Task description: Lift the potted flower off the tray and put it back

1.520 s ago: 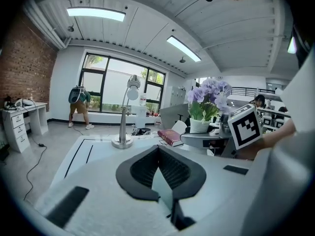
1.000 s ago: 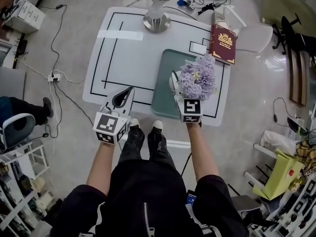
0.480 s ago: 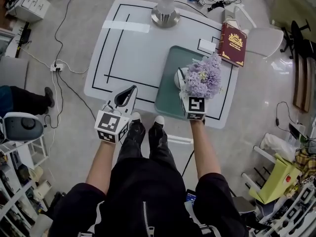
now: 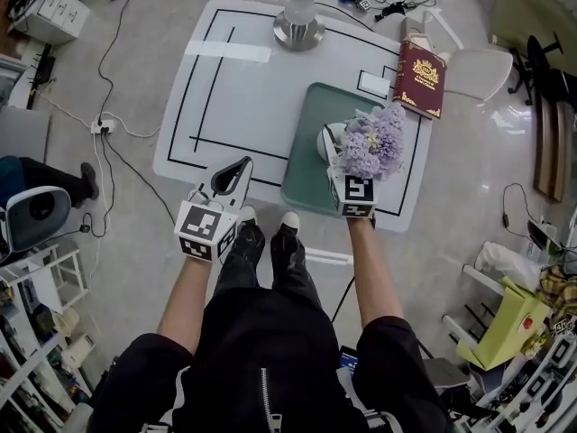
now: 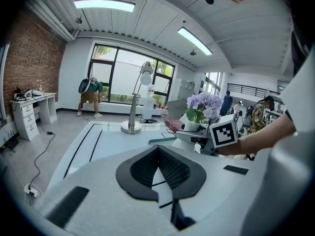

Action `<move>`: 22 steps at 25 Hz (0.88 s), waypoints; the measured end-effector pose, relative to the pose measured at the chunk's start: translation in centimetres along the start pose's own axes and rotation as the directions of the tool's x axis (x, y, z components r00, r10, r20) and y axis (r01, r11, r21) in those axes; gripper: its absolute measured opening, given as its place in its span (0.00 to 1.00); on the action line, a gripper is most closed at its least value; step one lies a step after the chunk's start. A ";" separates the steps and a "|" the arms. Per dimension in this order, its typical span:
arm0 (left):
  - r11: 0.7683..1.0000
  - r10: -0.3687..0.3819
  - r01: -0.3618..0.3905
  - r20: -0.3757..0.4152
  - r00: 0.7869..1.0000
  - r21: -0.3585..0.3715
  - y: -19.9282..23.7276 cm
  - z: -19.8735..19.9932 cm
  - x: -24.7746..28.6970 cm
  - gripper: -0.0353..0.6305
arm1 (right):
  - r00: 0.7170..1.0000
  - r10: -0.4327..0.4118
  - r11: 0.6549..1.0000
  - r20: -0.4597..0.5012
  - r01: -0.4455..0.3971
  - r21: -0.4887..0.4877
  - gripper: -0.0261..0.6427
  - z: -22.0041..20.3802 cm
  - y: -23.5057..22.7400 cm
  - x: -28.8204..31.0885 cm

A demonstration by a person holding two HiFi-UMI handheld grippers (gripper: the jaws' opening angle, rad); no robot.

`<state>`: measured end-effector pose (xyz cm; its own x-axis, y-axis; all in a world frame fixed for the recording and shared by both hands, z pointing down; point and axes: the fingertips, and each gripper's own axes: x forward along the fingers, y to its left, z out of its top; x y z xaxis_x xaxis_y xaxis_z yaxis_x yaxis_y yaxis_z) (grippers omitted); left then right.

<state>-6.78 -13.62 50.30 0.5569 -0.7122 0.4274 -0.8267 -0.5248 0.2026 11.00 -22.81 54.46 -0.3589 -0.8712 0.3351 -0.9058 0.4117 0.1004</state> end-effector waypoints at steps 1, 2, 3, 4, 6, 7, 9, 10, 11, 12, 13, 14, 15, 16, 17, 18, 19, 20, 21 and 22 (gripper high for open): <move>1.000 -0.001 0.001 0.000 1.000 0.000 0.0 -0.1 -0.1 0.06 | 1.000 -0.004 1.000 -0.003 0.004 0.001 0.44 0.0 0.1 -0.1; 1.000 -0.002 0.002 0.000 1.000 -0.001 -0.1 -0.1 -0.3 0.06 | 1.000 -0.008 1.000 -0.004 0.008 0.003 0.45 0.1 0.1 -0.2; 1.000 -0.003 0.003 0.000 1.000 -0.001 -0.2 -0.2 -0.4 0.06 | 1.000 -0.013 1.000 -0.004 0.013 0.004 0.45 0.1 0.2 -0.3; 1.000 -0.006 0.006 0.000 1.000 0.000 -0.2 -0.2 -0.5 0.06 | 1.000 -0.018 1.000 -0.004 0.018 0.006 0.45 0.0 0.2 -0.4; 1.000 -0.011 0.010 0.002 1.000 0.002 -0.3 -0.1 -0.6 0.06 | 0.999 -0.033 0.999 -0.004 0.033 0.017 0.46 0.0 0.1 -0.7; 1.000 -0.013 0.013 0.003 1.000 0.003 -0.4 -0.1 -0.8 0.06 | 0.999 -0.041 0.999 -0.004 0.041 0.024 0.46 -0.1 0.0 -0.9; 1.000 -0.018 0.018 0.004 1.000 0.005 -0.4 -0.2 -1.1 0.06 | 0.998 -0.060 0.998 -0.007 0.060 0.033 0.46 -0.2 -0.1 -1.4; 1.000 -0.020 0.020 0.004 1.000 0.005 -0.4 -0.3 -1.2 0.06 | 0.998 -0.069 0.997 -0.008 0.069 0.036 0.46 -0.3 -0.1 -1.6; 1.000 -0.024 0.024 0.003 1.000 0.006 -0.5 -0.4 -1.3 0.06 | 0.997 -0.078 0.996 -0.008 0.078 0.039 0.46 -0.5 -0.2 -1.8; 1.000 -0.027 0.027 0.002 1.000 0.006 -0.5 -0.5 -1.4 0.06 | 0.996 -0.087 0.995 -0.009 0.087 0.043 0.46 -0.6 -0.2 -2.0; 0.999 -0.031 0.031 0.002 1.000 0.007 -0.5 -0.5 -1.5 0.06 | 0.995 -0.095 0.994 -0.012 0.096 0.046 0.46 -0.8 -0.3 -2.2; 0.999 -0.035 0.035 0.002 0.999 0.008 -0.5 -0.6 -1.6 0.06 | 0.995 -0.103 0.993 -0.016 0.103 0.048 0.46 -0.9 -0.3 -2.4; 0.999 -0.038 0.038 0.003 0.999 0.008 -0.5 -0.6 -1.7 0.06 | 0.994 -0.109 0.993 -0.021 0.110 0.050 0.47 -1.0 -0.3 -2.5; 0.999 -0.042 0.042 0.004 0.999 0.010 -0.6 -0.5 -1.8 0.06 | 0.993 -0.116 0.992 -0.025 0.117 0.052 0.47 -1.1 -0.3 -2.8; 0.999 -0.046 0.046 0.005 0.999 0.011 -0.6 -0.5 -1.9 0.06 | 0.992 -0.123 0.991 -0.029 0.125 0.055 0.47 -1.2 -0.3 -3.1; 0.999 -0.050 0.050 0.006 0.999 0.013 -0.7 -0.4 -2.0 0.06 | 0.991 -0.130 0.989 -0.034 0.132 0.059 0.47 -1.3 -0.3 -3.4; 0.998 -0.055 0.055 0.007 0.998 0.015 -0.8 -0.4 -2.1 0.06 | 0.990 -0.137 0.988 -0.040 0.140 0.064 0.47 -1.5 -0.3 -3.8; 0.998 -0.061 0.061 0.009 0.998 0.017 -0.9 -0.3 -2.1 0.06 | 0.988 -0.145 0.987 -0.046 0.148 0.069 0.47 -1.7 -0.2 -4.2; 0.998 -0.067 0.066 0.010 0.998 0.019 -1.0 -0.2 -2.1 0.06 | 0.987 -0.152 0.985 -0.050 0.156 0.074 0.47 -1.9 -0.2 -4.5; 0.997 -0.073 0.072 0.012 0.997 0.020 -1.0 -0.2 -2.1 0.06 | 0.986 -0.161 0.983 -0.053 0.164 0.080 0.47 -2.1 -0.1 -4.9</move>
<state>-7.13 -11.44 49.36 0.6164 -0.6777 0.4011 -0.7825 -0.5842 0.2154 13.29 -18.02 54.73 -0.1964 -0.9107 0.3635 -0.9675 0.2402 0.0791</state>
